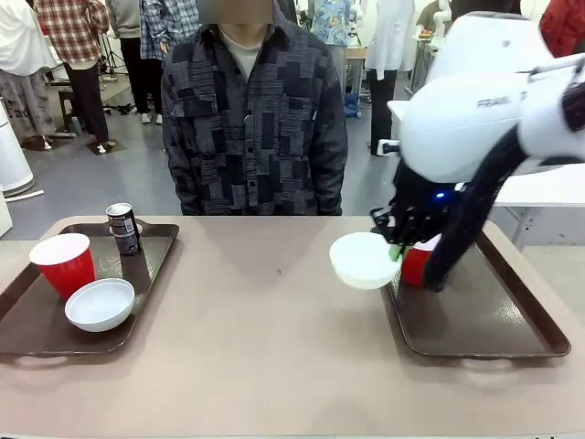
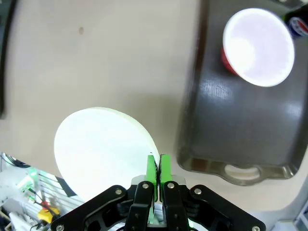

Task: Prepare tableware on both trays.
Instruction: Pick up a Picnic Bowl from the table and place it on a Handle tray.

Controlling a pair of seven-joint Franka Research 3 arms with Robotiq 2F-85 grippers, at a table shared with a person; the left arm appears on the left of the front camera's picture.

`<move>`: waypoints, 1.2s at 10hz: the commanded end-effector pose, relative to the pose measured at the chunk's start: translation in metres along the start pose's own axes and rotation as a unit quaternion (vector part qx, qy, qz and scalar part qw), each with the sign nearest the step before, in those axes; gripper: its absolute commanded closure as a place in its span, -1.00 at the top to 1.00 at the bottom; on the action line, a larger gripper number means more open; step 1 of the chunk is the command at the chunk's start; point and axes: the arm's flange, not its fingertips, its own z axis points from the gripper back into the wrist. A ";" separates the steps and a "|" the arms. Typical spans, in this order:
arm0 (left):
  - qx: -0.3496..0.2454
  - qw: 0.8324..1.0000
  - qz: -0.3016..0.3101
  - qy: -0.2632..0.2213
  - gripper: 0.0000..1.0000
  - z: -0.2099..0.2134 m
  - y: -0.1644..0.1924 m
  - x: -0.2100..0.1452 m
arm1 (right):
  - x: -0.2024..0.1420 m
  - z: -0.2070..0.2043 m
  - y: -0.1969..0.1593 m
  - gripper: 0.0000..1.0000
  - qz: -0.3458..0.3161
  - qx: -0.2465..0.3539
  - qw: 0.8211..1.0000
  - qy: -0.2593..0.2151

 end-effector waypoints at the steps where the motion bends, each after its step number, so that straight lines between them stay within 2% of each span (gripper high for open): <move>1: -0.006 1.000 -0.007 -0.010 1.00 0.001 0.000 0.000 | -0.008 0.000 -0.045 -1.00 -0.006 0.017 1.000 0.012; 4: -0.006 1.000 -0.007 -0.010 1.00 0.001 0.000 0.000 | -0.014 0.010 -0.109 -1.00 -0.018 0.026 0.999 0.006; 6: -0.006 1.000 -0.007 -0.010 1.00 0.001 0.000 0.000 | -0.018 0.012 -0.135 -1.00 -0.045 0.025 0.999 0.001; 7: -0.006 1.000 -0.007 -0.010 1.00 0.001 0.000 0.000 | -0.020 0.012 -0.141 -1.00 -0.063 0.017 0.998 -0.005; 8: -0.006 1.000 -0.007 -0.010 1.00 0.001 0.000 0.000 | -0.012 0.013 -0.130 -1.00 -0.041 0.023 0.999 0.004; 12: -0.006 1.000 -0.007 -0.010 1.00 0.001 0.000 0.000 | -0.012 0.013 -0.130 -1.00 -0.041 0.023 0.999 0.004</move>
